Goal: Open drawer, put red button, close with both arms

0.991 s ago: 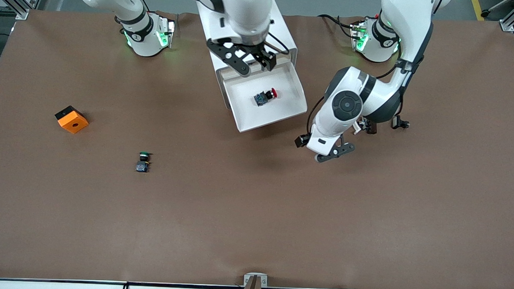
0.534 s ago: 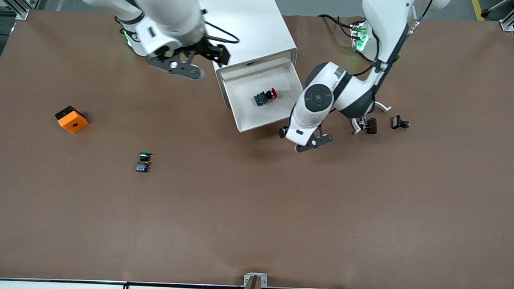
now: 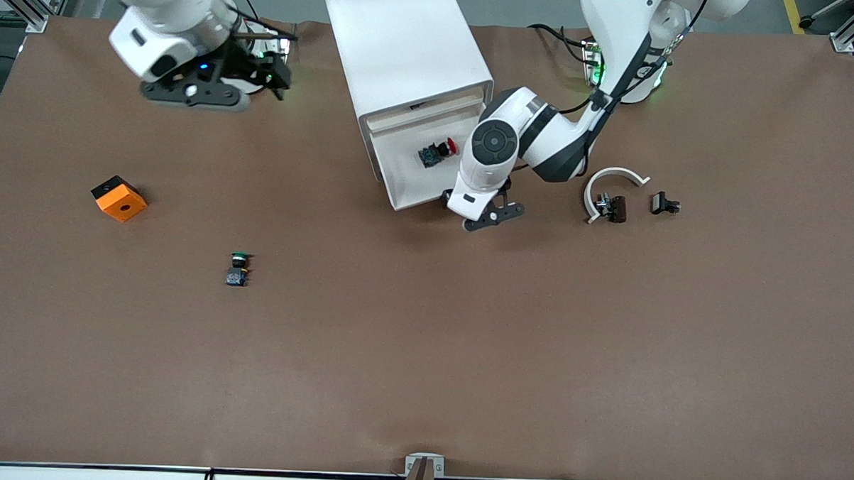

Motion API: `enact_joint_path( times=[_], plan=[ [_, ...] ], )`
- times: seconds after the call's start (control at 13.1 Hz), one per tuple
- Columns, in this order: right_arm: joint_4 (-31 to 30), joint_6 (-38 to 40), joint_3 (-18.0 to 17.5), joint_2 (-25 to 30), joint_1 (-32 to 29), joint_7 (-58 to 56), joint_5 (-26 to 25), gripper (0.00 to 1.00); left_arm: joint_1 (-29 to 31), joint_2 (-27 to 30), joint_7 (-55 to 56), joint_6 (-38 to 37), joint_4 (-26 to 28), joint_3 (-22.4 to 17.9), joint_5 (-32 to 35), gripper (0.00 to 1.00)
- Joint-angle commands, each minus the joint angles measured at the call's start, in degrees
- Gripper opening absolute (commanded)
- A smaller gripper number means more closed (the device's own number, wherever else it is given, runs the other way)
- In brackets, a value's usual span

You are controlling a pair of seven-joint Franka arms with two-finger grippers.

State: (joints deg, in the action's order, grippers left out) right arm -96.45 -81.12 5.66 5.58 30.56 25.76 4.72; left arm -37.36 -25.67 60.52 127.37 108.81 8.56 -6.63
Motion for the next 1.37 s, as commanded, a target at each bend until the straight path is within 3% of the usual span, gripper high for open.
enact_joint_path(
  times=[0.0,0.3,0.46,0.69,1.07,1.3],
  plan=[
    [-2.9,-2.0,-2.1,1.7,-8.3,-11.0,-0.3,1.00,0.2,-0.3,2.6,-0.1,0.7,4.0,-1.4,1.00],
    [-2.2,-2.7,-6.4,1.2,-20.6,-19.0,-0.6,1.00,0.2,-0.4,6.7,-0.2,1.1,8.3,-2.6,1.00],
    [-1.8,-2.7,-6.6,0.7,-22.6,-19.2,-3.9,1.00,0.2,-0.4,8.1,-0.2,2.2,10.1,-2.6,1.00],
    [1.0,-2.6,-6.9,0.7,-25.4,-26.6,-4.8,1.00,0.2,-0.4,10.0,-0.2,2.1,11.9,-2.6,1.00],
    [4.3,0.1,-7.1,0.7,-26.0,-27.4,-5.5,1.00,-1.2,-1.0,11.6,-0.1,1.7,11.9,-2.6,1.00],
    [5.1,1.0,-6.9,0.7,-27.0,-28.0,-5.4,1.00,1.1,-1.3,10.9,-0.1,0.3,11.0,-1.6,1.00]
  ],
)
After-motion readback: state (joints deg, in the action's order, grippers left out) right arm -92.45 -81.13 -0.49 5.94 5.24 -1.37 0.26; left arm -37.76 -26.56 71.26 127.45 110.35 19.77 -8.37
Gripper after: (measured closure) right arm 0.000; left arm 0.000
